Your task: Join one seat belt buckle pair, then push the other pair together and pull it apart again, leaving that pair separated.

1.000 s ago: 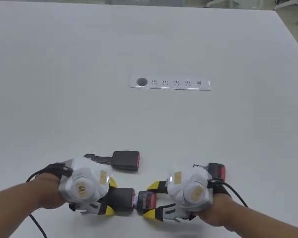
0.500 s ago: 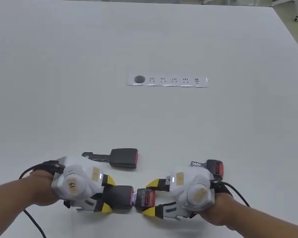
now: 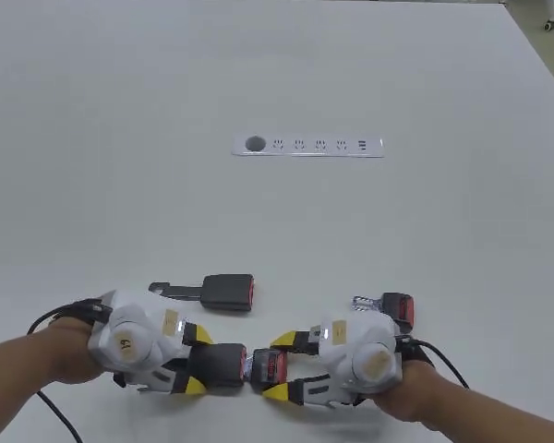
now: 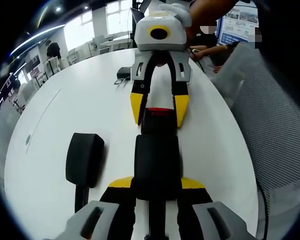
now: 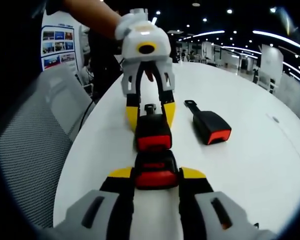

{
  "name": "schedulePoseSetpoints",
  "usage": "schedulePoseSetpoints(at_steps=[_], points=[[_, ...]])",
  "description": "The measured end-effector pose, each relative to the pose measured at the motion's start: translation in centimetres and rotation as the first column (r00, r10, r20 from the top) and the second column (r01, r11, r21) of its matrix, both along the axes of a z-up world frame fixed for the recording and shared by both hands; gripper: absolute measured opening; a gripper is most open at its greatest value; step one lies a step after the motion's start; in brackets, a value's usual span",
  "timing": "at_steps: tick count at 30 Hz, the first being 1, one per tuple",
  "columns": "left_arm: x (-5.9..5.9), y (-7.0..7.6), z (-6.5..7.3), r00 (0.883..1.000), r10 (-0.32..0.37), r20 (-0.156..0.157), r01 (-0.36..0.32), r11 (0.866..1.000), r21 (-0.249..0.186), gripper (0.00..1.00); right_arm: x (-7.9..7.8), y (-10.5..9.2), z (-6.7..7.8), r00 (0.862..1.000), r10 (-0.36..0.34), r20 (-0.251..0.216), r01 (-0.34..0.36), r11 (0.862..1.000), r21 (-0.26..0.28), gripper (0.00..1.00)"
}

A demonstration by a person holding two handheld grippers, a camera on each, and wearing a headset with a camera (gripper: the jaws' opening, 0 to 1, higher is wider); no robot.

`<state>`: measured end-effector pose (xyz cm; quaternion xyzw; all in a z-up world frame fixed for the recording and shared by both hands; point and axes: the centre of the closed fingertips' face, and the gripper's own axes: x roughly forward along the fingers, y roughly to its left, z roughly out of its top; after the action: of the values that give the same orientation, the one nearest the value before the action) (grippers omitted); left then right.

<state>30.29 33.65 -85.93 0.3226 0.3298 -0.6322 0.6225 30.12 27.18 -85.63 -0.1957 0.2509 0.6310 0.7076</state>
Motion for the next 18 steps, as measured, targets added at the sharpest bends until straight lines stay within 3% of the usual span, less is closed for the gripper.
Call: schedulePoseSetpoints(at_steps=[18], points=[[0.03, 0.05, -0.01, 1.000, 0.000, -0.003, 0.000, 1.000, -0.012, 0.32, 0.01, -0.01, 0.01, 1.000, -0.025, -0.008, 0.025, 1.000, 0.013, 0.33]])
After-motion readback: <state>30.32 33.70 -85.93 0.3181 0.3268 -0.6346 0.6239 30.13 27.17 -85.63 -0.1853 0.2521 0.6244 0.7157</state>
